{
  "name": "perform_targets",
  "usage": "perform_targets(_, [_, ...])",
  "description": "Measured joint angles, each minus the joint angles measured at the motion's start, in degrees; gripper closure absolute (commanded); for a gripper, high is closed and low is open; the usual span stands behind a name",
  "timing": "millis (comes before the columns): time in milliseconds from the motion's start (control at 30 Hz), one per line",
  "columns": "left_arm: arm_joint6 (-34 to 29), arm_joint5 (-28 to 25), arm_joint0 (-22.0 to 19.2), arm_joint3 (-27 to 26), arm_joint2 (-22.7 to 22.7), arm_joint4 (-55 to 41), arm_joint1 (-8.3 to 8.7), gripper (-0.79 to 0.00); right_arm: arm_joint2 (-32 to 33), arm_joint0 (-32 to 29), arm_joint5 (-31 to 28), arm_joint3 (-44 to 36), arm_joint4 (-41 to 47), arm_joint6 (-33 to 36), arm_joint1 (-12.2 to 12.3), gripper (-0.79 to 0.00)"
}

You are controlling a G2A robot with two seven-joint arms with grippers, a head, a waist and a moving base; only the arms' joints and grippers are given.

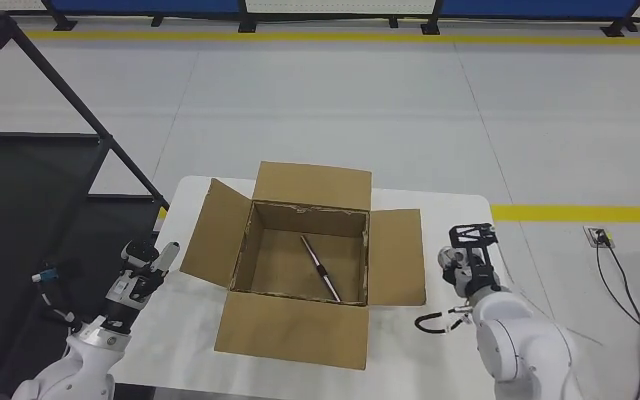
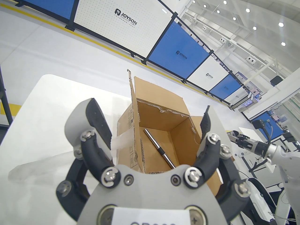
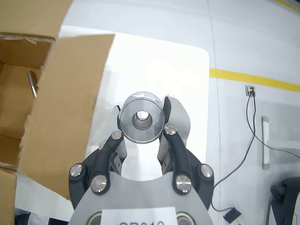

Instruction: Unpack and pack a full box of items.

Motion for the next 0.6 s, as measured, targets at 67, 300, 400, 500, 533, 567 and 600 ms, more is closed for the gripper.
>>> perform_targets(67, [0.00,0.00,0.00,0.00,0.00,0.00,0.00,-0.785,0.51,-0.18,-0.34,1.64,0.59,1.48,0.07,0.000])
perform_targets(300, [0.00,0.00,0.00,0.00,0.00,0.00,0.00,-0.785,1.16,1.49,-0.38,10.64,2.00,2.46,0.22,0.000])
perform_targets(400, [0.00,0.00,0.00,0.00,0.00,0.00,0.00,-0.785,1.27,3.10,0.54,15.04,2.50,1.53,0.21,0.000])
perform_targets(500, [0.00,0.00,0.00,0.00,0.00,0.00,0.00,-0.785,1.99,4.80,-0.08,19.06,4.24,0.47,0.30,0.000])
perform_targets(533, [0.00,0.00,0.00,0.00,0.00,0.00,0.00,-0.785,2.32,5.43,-0.31,20.44,4.76,0.21,0.36,0.000])
perform_targets(567, [0.00,0.00,0.00,0.00,0.00,0.00,0.00,-0.785,2.53,5.85,-0.55,21.36,5.20,0.05,0.40,0.000])
perform_targets(600, [0.00,0.00,0.00,0.00,0.00,0.00,0.00,-0.785,2.76,6.21,-0.75,22.23,5.53,-0.01,0.45,0.000])
